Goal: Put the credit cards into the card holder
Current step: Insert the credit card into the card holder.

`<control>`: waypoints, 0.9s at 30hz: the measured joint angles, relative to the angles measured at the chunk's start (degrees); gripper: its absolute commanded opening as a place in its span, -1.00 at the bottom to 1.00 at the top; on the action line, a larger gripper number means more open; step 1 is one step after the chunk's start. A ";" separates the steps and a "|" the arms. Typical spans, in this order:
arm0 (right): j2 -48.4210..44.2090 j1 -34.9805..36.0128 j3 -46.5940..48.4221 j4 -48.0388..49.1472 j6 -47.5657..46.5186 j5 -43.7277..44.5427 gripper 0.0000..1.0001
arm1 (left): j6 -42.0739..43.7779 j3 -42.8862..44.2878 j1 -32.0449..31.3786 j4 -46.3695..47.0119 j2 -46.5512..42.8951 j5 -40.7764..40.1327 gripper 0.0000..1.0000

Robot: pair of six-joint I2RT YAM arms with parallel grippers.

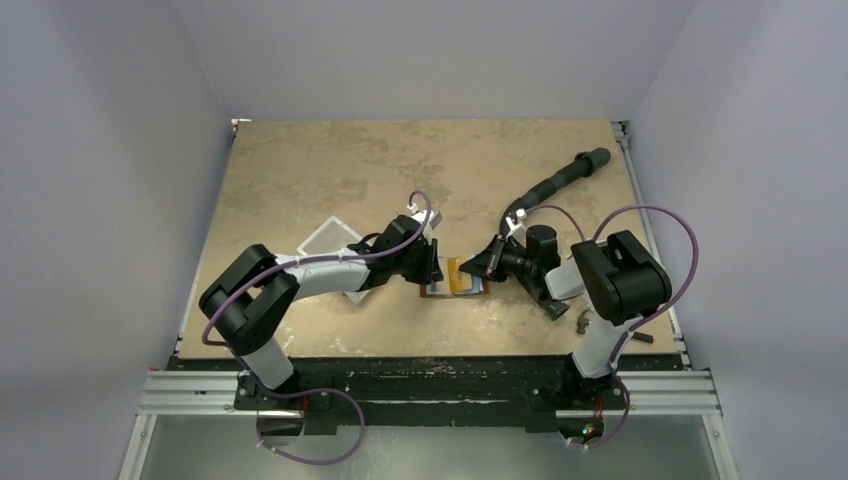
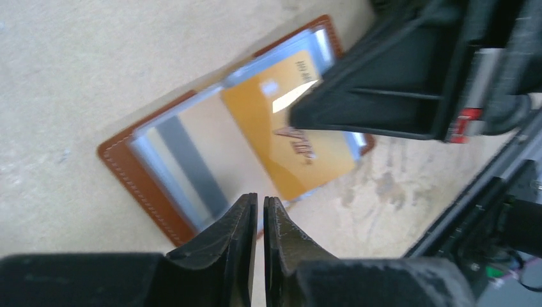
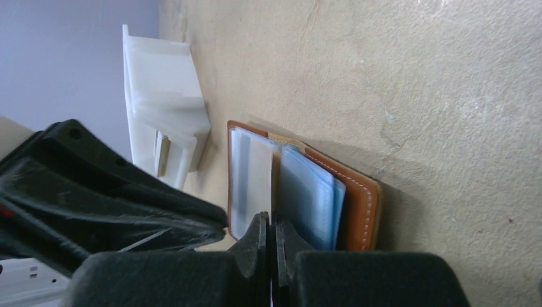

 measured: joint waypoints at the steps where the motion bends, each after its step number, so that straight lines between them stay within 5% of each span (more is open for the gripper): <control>1: -0.79 0.00 0.07 -1.27 -0.50 0.00 -1.00 | 0.48 0.13 0.00 -0.35 0.61 -0.96 -0.79; 13: -6.49 0.00 5.31 -20.92 -10.03 0.02 -1.00 | 3.34 -0.09 0.33 -6.73 1.09 -7.82 -0.91; 27: -1.73 -0.07 7.15 -20.41 -10.14 -4.37 -1.00 | 3.87 -1.20 0.33 -5.79 1.09 -7.98 -0.94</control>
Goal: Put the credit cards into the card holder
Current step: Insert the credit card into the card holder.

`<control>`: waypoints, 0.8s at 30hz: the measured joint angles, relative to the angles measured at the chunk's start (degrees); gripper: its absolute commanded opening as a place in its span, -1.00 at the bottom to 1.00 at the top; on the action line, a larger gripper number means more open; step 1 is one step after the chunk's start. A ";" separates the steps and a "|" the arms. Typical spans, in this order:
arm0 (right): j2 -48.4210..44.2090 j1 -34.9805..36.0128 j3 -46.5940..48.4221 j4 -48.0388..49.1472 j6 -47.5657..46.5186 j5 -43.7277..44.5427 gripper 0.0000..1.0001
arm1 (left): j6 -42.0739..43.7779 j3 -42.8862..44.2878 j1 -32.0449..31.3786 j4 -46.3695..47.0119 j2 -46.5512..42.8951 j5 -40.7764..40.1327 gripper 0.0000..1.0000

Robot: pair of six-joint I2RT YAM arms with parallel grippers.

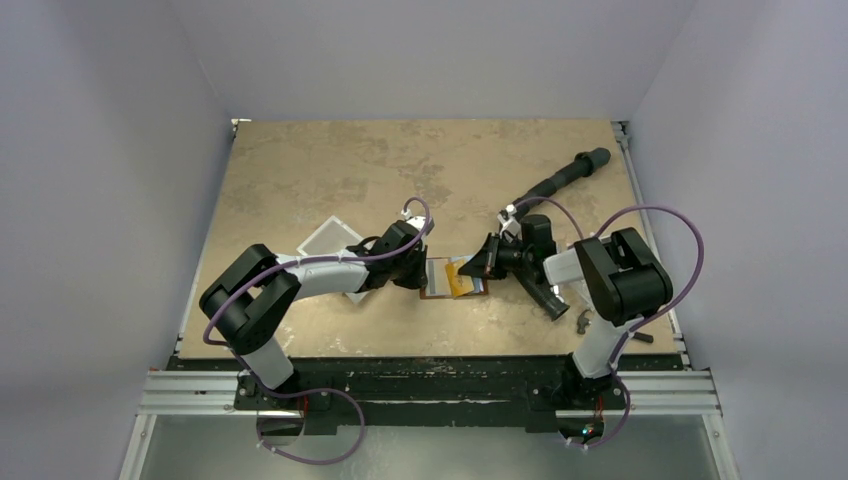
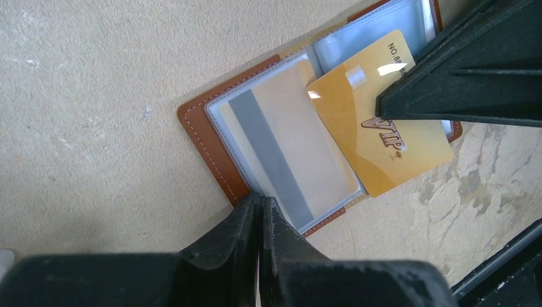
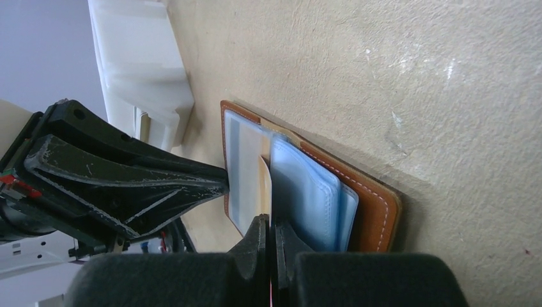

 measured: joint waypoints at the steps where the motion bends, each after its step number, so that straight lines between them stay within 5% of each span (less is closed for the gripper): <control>1: 0.28 0.00 0.24 0.00 -0.02 -0.20 -1.00 | 0.00 0.00 0.00 0.00 0.00 0.02 -0.95; 24: 5.42 0.59 1.53 9.29 3.34 -1.31 -1.00 | 0.00 -0.24 0.02 1.36 0.26 0.94 -0.97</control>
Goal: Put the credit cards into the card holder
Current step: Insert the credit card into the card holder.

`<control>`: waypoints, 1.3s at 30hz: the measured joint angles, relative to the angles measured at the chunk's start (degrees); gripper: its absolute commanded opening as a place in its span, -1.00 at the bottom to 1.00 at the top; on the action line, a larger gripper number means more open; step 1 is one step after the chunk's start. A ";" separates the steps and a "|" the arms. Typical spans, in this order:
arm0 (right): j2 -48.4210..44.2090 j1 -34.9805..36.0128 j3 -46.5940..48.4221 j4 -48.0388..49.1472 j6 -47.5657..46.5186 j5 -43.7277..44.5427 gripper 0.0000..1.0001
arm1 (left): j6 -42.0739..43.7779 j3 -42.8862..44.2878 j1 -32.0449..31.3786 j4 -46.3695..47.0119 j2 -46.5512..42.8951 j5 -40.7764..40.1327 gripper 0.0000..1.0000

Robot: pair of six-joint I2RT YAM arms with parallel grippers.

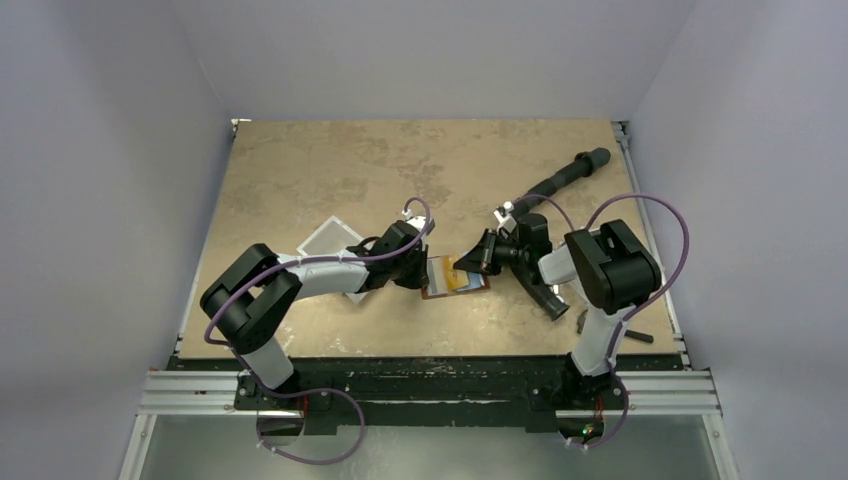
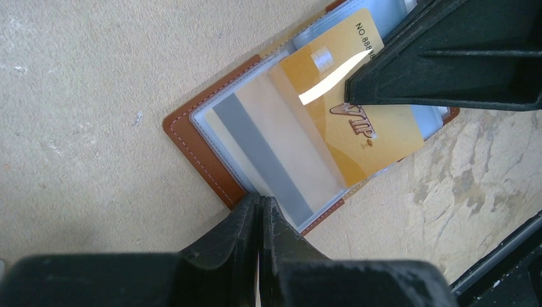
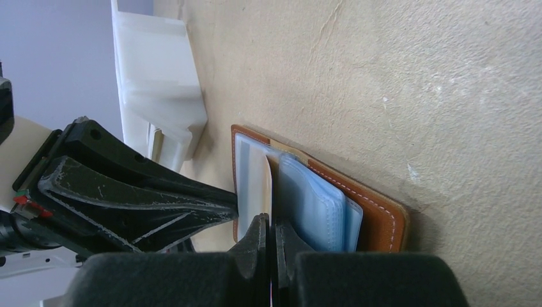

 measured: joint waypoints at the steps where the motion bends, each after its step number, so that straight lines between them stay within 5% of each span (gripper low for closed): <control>1: 0.00 0.20 -0.33 0.94 0.42 0.17 -1.00 | 0.00 -0.04 0.00 0.07 0.00 0.02 -0.97; 6: 0.74 1.36 -1.22 4.59 2.21 1.49 -0.98 | -0.02 -0.22 0.04 0.44 0.02 0.22 -0.98; 13: -0.26 3.32 -2.75 6.38 2.93 5.42 -0.57 | -0.02 -0.42 0.24 0.83 0.04 0.63 -0.98; 23: -12.33 5.90 3.58 -21.81 -12.24 18.49 -0.02 | -0.02 -0.85 0.24 2.03 0.07 0.92 -0.98; 31: -14.64 8.90 6.93 -31.82 -17.66 23.80 0.02 | -0.02 -0.85 0.24 2.27 0.17 1.11 -0.98; 39: -13.60 11.28 6.93 -29.40 -16.17 22.93 -0.04 | -0.02 -0.85 0.26 2.32 0.26 1.25 -0.98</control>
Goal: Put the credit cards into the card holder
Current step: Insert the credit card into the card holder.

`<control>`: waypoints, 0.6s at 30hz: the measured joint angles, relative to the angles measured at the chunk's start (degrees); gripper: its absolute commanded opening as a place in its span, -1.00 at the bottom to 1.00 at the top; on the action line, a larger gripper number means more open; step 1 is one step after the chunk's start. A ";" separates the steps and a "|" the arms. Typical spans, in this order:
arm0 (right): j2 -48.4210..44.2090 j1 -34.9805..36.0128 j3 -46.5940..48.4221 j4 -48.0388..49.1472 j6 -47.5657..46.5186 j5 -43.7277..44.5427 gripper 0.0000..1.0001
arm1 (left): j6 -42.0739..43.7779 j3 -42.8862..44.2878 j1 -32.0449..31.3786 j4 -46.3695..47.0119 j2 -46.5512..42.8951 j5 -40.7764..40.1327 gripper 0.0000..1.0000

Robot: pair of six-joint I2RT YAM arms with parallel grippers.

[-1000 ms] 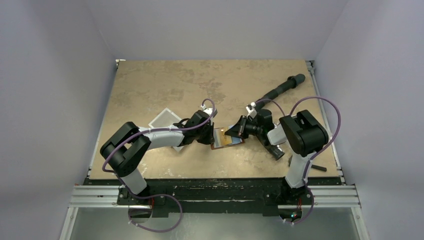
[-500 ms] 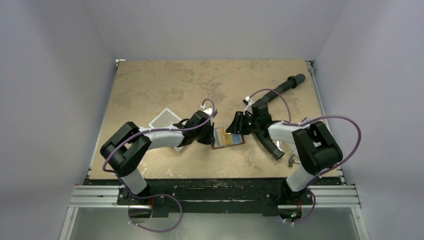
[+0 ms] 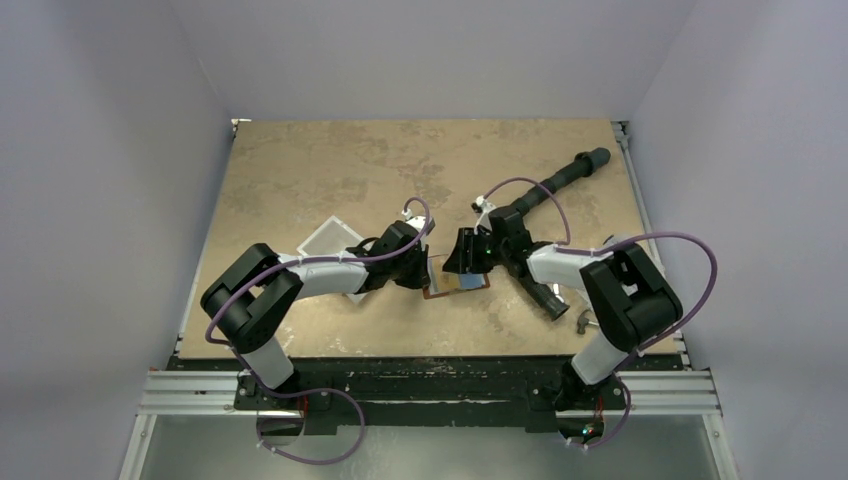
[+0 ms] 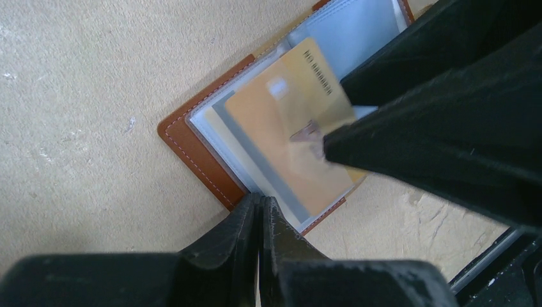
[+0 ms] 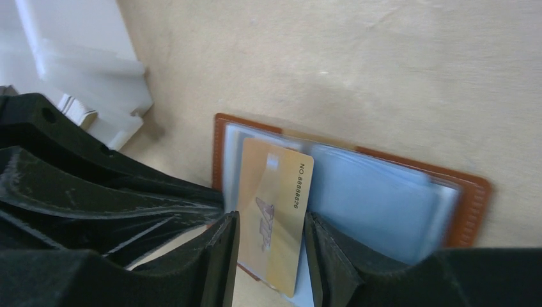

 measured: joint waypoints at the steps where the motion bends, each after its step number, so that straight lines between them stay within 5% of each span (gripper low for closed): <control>1: 0.31 0.81 0.00 0.74 0.55 -0.24 -0.05 | 0.00 0.00 0.00 0.02 0.00 0.02 -0.99; 11: 1.95 3.56 -0.37 5.11 3.58 -0.11 -0.02 | 0.00 0.02 0.13 -0.20 0.00 0.42 -0.94; 18: -0.87 4.50 -0.83 1.90 2.99 1.97 0.03 | 0.02 0.00 0.09 -1.60 -0.79 0.42 -0.69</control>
